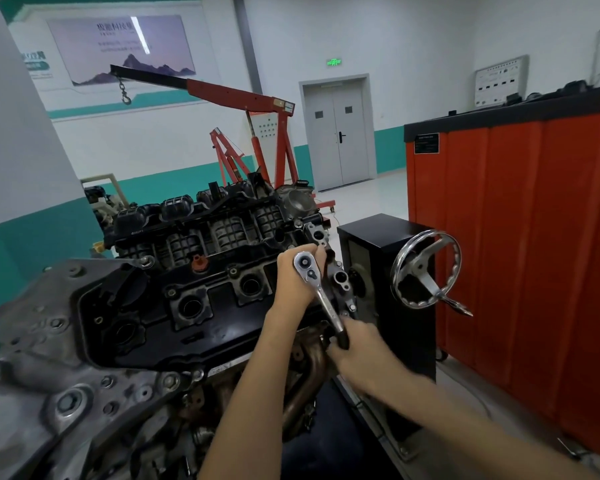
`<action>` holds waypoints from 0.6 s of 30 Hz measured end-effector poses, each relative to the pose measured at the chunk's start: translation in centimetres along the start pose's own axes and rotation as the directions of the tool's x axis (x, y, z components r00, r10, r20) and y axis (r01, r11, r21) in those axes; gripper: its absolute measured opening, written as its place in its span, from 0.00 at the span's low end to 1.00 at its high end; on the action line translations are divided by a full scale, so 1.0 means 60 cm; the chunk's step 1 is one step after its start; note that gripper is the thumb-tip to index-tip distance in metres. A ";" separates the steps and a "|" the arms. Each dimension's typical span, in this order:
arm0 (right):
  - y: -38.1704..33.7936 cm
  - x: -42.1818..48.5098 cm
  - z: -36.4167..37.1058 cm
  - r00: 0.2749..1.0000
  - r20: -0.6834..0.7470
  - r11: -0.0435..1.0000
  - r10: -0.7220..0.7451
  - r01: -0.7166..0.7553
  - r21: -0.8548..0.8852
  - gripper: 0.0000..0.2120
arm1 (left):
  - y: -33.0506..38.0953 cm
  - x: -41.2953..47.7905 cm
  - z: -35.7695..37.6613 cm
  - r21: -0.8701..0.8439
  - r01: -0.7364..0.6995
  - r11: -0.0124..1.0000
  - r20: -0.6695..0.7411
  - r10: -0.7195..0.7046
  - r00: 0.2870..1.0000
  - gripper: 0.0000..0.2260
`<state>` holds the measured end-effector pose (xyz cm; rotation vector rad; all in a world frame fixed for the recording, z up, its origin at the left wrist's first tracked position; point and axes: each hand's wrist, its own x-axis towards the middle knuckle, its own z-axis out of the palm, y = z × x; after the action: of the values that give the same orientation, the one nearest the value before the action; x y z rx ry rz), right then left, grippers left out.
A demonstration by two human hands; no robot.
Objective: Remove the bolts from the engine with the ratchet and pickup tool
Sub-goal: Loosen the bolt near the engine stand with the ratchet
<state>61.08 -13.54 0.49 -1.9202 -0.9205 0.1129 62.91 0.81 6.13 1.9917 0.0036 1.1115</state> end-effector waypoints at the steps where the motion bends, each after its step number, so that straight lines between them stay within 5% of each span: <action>1: 0.006 0.010 -0.027 0.999 0.046 0.995 -0.029 0.033 -0.093 0.02 | -0.002 0.002 -0.006 0.030 -0.011 1.000 0.043 0.009 0.999 0.27; 4: 0.017 0.050 -0.130 0.977 0.194 0.885 -0.091 0.169 -0.435 0.03 | 0.000 0.004 -0.015 0.118 -0.055 0.991 0.150 0.037 0.988 0.26; 6: 0.010 0.082 -0.186 0.969 0.178 0.662 -0.175 0.249 -0.707 0.06 | 0.003 0.005 -0.011 0.168 -0.083 0.982 0.191 0.050 0.980 0.24; 9: 0.006 0.090 -0.190 0.969 0.097 0.603 -0.227 0.218 -0.768 0.07 | 0.006 0.002 -0.001 0.144 -0.043 0.989 0.105 0.028 0.994 0.26; 11: 0.018 0.061 -0.138 0.986 0.034 0.770 -0.166 0.151 -0.620 0.06 | 0.004 0.000 0.004 0.035 0.027 0.999 -0.018 -0.027 0.999 0.28; 13: 0.021 0.019 -0.070 0.998 -0.020 0.955 -0.052 0.043 -0.293 0.06 | 0.004 -0.002 0.014 -0.032 0.063 0.997 -0.086 -0.066 0.994 0.27; 16: 0.007 -0.021 0.011 0.996 -0.002 0.975 0.085 -0.082 0.207 0.09 | 0.006 -0.008 0.035 -0.063 0.059 0.996 -0.068 -0.064 0.996 0.28; 18: 0.000 -0.024 0.023 0.997 0.009 0.967 0.076 -0.076 0.242 0.08 | 0.005 -0.011 0.037 -0.074 0.040 0.996 -0.081 -0.046 0.996 0.29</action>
<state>59.44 -13.47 -0.65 -1.7278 -0.7940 0.2590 63.93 -1.09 5.30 1.8725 0.0488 1.1503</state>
